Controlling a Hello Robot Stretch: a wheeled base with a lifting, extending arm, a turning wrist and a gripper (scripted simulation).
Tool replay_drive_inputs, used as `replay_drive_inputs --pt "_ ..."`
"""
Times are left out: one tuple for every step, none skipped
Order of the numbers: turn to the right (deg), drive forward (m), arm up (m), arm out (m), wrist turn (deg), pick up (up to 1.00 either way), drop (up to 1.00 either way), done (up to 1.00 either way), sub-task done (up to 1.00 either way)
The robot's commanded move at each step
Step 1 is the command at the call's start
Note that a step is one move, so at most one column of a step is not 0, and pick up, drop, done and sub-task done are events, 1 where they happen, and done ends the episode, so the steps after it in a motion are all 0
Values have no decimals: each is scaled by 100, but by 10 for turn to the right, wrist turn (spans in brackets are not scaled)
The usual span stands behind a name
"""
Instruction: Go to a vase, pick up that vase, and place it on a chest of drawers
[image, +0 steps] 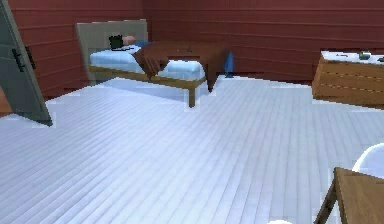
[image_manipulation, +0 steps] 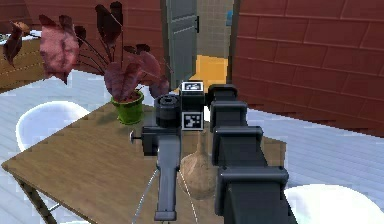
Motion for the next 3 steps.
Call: replay_drive_inputs --pt "0 0 0 0 450 0 0 0 0" --pt "0 0 0 0 450 0 0 0 0" --pt "0 0 0 0 450 0 0 0 0"
